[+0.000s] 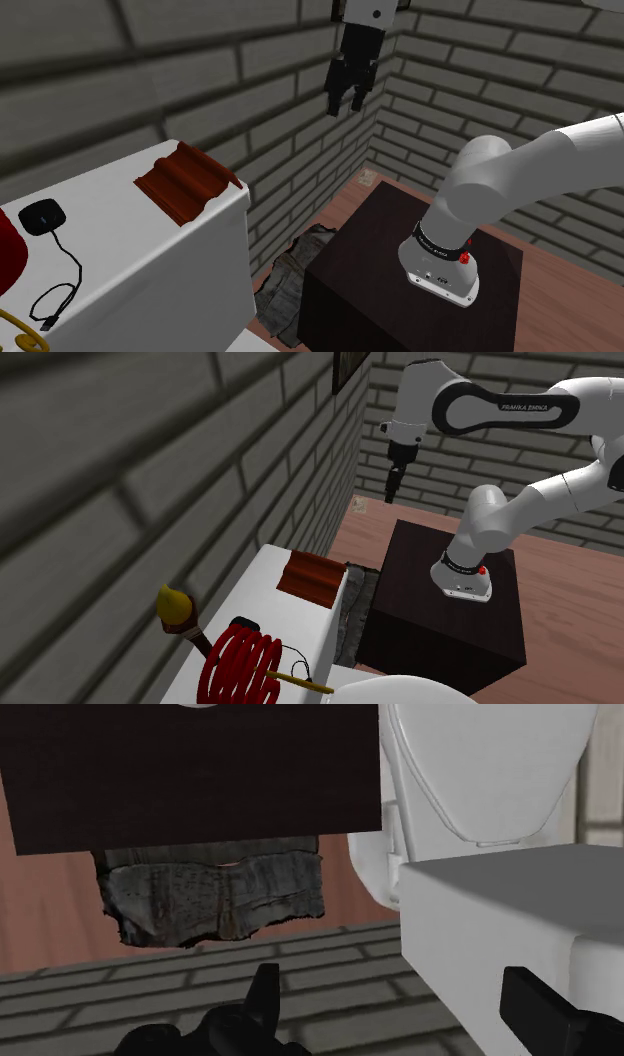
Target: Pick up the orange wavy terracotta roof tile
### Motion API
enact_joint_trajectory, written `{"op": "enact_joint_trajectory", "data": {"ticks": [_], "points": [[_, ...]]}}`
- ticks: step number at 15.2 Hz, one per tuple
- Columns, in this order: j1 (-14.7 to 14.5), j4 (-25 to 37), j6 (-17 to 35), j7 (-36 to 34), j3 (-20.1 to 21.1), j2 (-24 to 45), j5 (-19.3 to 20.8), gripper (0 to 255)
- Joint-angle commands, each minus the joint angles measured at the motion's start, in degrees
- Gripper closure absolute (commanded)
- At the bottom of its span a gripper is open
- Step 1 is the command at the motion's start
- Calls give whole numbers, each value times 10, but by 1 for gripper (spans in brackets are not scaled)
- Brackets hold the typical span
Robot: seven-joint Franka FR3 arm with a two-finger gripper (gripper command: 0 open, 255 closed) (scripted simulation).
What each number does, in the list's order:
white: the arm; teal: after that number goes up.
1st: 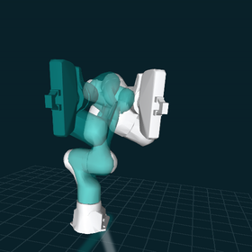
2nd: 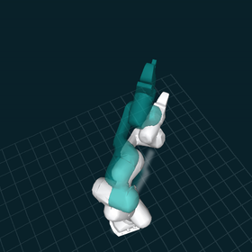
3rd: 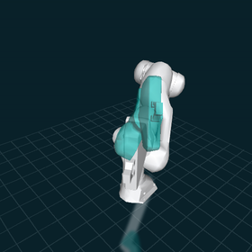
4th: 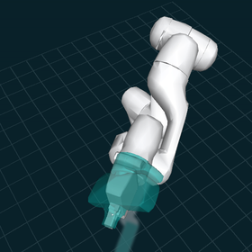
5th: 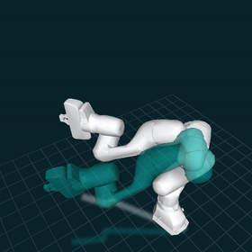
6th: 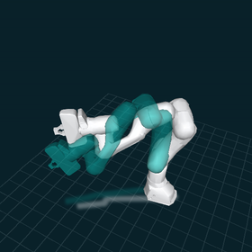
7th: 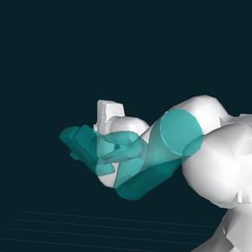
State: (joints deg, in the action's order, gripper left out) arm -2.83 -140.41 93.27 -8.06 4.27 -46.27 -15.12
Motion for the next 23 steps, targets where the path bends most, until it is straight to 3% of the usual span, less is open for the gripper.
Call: {"op": "enact_joint_trajectory", "data": {"ticks": [1, 12, 21, 23], "points": [[-8, -27, 27, -18, 2, -6, -47, 0], [-90, -117, 232, -72, 48, 36, -337, 0], [-181, -85, 405, -10, 92, 151, -639, 0], [-188, -80, 420, 11, 96, 168, -676, 0]]}}
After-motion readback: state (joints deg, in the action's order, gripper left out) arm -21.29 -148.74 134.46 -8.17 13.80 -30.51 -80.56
